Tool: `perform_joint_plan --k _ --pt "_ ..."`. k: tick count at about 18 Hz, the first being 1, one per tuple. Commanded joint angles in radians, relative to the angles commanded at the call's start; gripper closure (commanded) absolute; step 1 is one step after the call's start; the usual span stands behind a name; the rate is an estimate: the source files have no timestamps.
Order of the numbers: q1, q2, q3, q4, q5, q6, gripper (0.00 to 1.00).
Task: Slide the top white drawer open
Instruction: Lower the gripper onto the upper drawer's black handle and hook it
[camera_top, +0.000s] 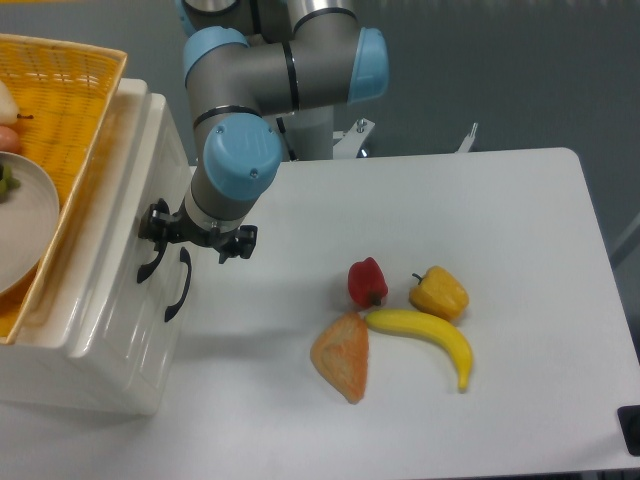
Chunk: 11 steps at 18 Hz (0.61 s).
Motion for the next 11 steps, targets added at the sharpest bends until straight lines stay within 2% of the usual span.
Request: perform_joint_plan --k 11 --pt "0.0 -0.011 0.009 0.003 0.003 0.003 0.0"
